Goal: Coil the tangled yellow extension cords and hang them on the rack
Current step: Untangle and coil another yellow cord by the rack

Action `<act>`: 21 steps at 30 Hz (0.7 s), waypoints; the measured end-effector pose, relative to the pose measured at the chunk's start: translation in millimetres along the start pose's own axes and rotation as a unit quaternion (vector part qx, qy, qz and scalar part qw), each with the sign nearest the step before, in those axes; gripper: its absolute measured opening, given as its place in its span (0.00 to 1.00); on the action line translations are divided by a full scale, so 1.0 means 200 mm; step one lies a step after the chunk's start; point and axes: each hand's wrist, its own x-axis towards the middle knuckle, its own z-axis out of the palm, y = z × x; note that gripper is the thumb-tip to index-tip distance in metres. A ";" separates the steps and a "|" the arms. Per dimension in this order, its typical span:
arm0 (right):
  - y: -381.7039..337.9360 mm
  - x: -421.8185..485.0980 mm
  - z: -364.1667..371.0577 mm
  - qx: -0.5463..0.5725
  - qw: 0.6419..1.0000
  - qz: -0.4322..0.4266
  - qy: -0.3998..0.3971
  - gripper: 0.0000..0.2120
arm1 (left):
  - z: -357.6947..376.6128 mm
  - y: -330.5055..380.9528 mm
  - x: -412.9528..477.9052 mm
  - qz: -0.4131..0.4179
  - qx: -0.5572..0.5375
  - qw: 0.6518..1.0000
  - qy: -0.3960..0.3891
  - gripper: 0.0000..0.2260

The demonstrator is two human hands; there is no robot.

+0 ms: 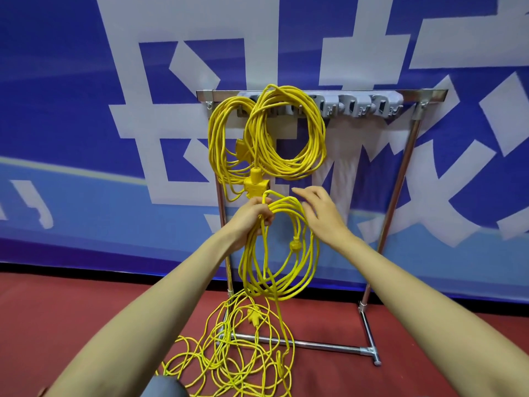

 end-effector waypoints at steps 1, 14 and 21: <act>-0.01 -0.03 0.01 0.007 0.999 -0.023 0.037 0.15 | 0.00 0.01 0.00 0.007 -0.009 1.000 0.002 0.16; 0.03 0.04 -0.02 0.166 0.969 0.080 -0.163 0.37 | -0.01 0.13 -0.05 -0.012 0.007 0.975 -0.223 0.25; 0.06 0.06 -0.14 0.133 0.956 0.076 -0.250 0.11 | -0.07 0.12 -0.08 0.019 0.002 0.966 -0.256 0.17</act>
